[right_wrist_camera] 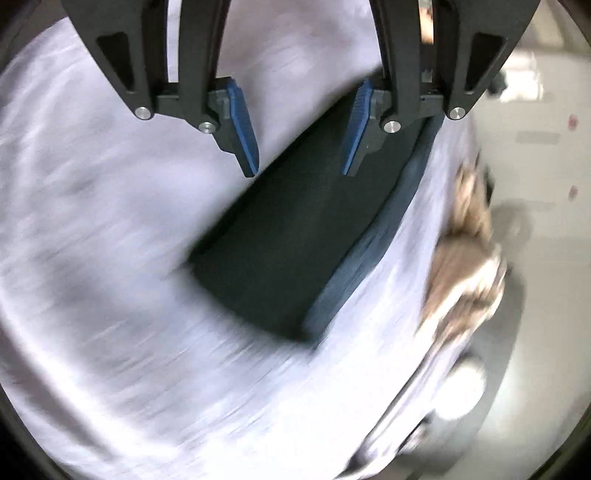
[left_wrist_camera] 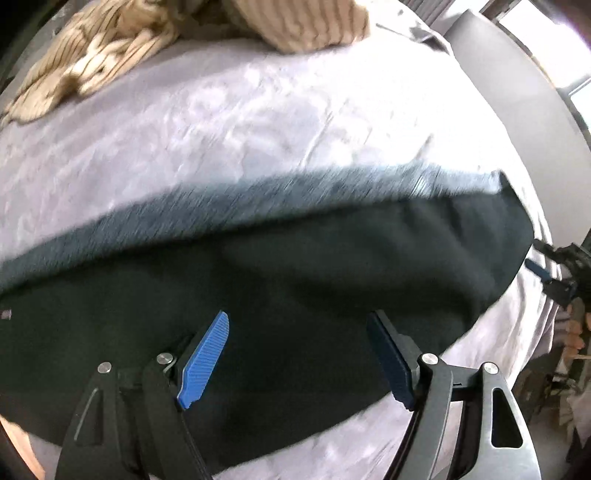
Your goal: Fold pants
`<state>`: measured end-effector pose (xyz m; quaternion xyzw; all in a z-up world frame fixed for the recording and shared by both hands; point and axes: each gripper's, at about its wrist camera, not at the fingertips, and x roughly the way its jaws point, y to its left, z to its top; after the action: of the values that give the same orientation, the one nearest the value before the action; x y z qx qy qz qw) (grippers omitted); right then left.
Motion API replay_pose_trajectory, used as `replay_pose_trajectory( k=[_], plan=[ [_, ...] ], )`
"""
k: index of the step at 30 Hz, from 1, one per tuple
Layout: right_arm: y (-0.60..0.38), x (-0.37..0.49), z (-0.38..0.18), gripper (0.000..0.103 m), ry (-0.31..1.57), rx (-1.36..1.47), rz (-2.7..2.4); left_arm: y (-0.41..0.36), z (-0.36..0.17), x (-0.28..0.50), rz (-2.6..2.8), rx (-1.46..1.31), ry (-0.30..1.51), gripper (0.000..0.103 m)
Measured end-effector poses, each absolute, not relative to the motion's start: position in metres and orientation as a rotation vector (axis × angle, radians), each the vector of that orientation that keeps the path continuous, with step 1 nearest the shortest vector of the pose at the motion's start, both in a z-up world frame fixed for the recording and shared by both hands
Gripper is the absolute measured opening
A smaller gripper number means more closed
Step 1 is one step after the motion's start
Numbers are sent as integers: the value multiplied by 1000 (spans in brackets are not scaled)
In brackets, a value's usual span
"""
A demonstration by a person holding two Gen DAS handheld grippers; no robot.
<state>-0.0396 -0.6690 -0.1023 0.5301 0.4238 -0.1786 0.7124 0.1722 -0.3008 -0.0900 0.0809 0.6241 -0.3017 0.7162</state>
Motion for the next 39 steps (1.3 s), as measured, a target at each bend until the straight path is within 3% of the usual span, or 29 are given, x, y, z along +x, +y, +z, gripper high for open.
replay_pose_trajectory(
  k=[1,2,3,7,8,9,10,14,16,23,26,31,33,34,35,37,39],
  plan=[
    [-682,-45,-107,49,917,1207,-423,-309,-94,177,-670,186,1370,79],
    [-692,-47,-113,21,897,1246,-430,-320,-96,178,-663,204,1350,79],
    [-701,-45,-121,6,893,1274,-429,-330,-100,180,-650,225,1336,79],
    [-708,-40,-135,7,969,1248,-477,-359,-123,179,-588,333,1339,79],
    [-709,-46,-129,15,970,1226,-519,-358,-124,180,-579,325,1351,79],
    [-710,-51,-123,30,971,1197,-576,-355,-123,182,-570,322,1353,79],
    [-709,-54,-113,36,977,1154,-641,-352,-118,183,-552,335,1347,79],
    [-716,-58,-54,36,887,938,-664,-336,-96,191,-556,330,1312,79],
    [-705,-21,-50,36,935,865,-497,-340,-93,198,-566,310,1311,79],
    [-637,105,-111,36,1131,656,-115,-401,-124,227,-471,278,1262,82],
    [-647,111,-123,27,1108,580,-168,-403,-126,242,-470,225,1252,85],
    [-716,76,-127,25,1059,637,-380,-394,-127,267,-466,221,1239,85],
    [-745,62,-129,8,1032,721,-417,-389,-126,268,-457,213,1241,85],
    [-755,53,-127,7,1022,753,-438,-385,-124,269,-451,216,1239,85],
    [-760,47,-123,7,1007,762,-461,-380,-122,270,-444,222,1239,85],
    [-766,32,-111,21,1008,736,-560,-371,-119,266,-435,230,1242,85],
    [-764,21,-100,27,981,770,-581,-357,-110,262,-435,231,1234,85]
  ],
)
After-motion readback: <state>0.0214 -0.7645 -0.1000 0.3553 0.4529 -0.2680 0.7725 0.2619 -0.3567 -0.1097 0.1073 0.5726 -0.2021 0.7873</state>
